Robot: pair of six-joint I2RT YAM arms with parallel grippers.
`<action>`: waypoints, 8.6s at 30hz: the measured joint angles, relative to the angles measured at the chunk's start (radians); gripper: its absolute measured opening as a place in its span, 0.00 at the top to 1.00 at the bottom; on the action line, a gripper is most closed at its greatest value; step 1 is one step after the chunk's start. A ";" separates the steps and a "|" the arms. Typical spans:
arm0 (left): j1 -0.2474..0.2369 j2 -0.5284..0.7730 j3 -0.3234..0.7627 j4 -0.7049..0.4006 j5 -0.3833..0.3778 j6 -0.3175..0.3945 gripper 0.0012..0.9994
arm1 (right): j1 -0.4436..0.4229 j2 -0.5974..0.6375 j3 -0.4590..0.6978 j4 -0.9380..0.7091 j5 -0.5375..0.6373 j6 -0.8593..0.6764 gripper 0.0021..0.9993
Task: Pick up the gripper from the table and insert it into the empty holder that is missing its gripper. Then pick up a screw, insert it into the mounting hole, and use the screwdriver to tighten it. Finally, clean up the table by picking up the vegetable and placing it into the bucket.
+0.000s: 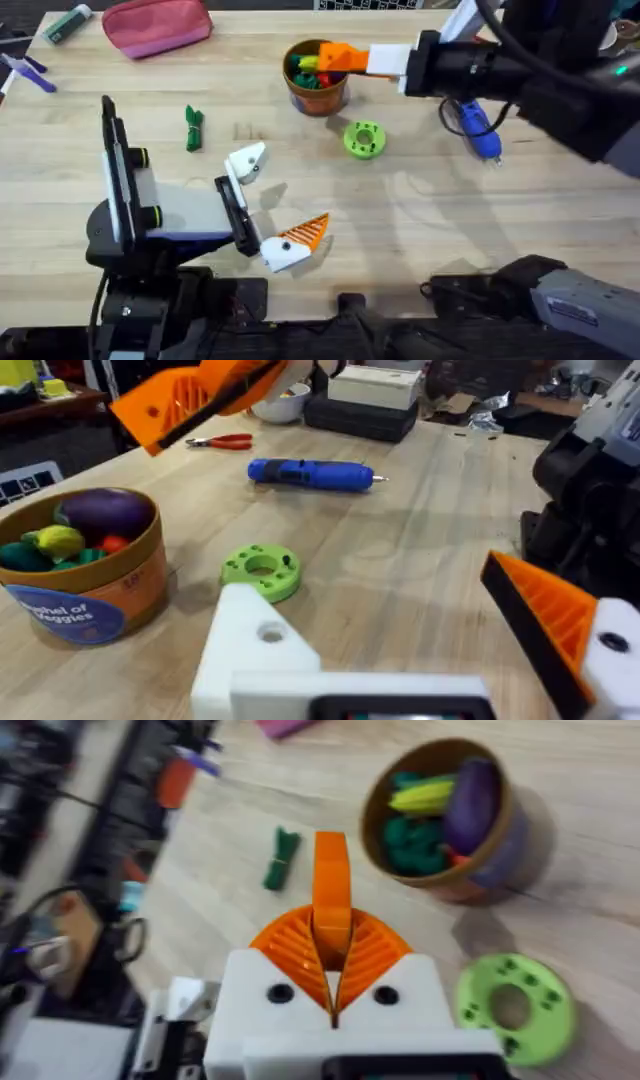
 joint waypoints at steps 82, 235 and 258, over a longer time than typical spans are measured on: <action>0.000 0.000 0.000 0.000 0.000 0.002 0.01 | 0.062 0.461 -0.204 0.865 -0.943 0.621 0.99; -0.001 0.000 0.002 -0.002 0.000 0.002 0.01 | -0.050 0.155 0.188 -0.620 -0.326 0.013 0.01; -0.001 0.000 0.002 -0.002 0.000 0.002 0.01 | 0.157 0.464 0.664 -1.186 0.542 -0.275 0.10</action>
